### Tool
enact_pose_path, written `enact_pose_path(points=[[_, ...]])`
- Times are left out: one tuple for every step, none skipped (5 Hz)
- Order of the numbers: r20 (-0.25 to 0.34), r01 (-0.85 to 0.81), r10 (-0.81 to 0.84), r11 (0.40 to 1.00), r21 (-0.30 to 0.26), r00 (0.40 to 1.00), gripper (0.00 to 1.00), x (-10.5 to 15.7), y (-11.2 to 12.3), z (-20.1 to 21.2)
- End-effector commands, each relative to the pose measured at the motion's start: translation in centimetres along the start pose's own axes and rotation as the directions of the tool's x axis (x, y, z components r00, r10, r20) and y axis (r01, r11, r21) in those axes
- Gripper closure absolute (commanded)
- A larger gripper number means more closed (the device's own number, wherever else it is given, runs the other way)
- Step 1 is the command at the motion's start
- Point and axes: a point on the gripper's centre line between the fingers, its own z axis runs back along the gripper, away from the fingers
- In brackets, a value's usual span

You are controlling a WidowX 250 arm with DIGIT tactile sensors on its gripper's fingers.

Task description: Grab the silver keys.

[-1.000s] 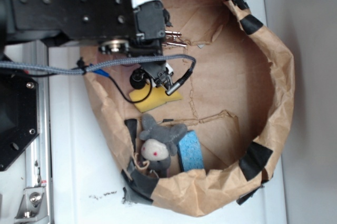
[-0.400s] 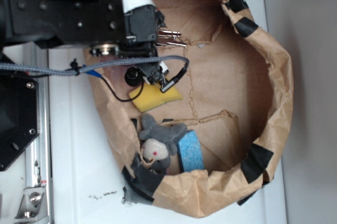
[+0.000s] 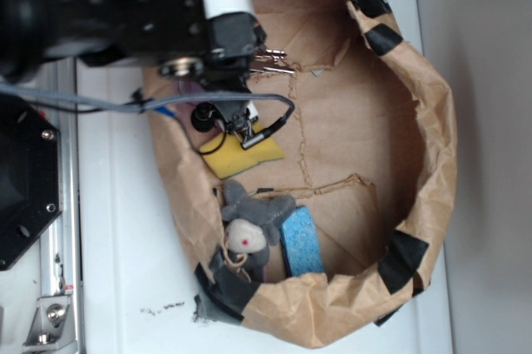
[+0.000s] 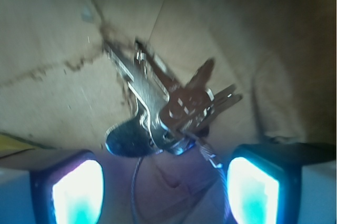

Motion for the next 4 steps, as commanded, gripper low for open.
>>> enact_pose_path(points=[[-0.150, 0.041, -0.038, 0.999, 0.018, 0.988, 0.00, -1.22, 1.03, -3.53], [-0.145, 0.070, -0.067, 0.997, 0.013, 0.987, 0.00, -2.04, 1.16, -4.22], [-0.147, 0.079, -0.078, 0.997, 0.004, 0.986, 0.00, -1.41, 1.08, -4.23], [-0.151, 0.071, -0.072, 0.997, -0.011, 0.986, 0.12, -1.49, 1.03, -4.37]])
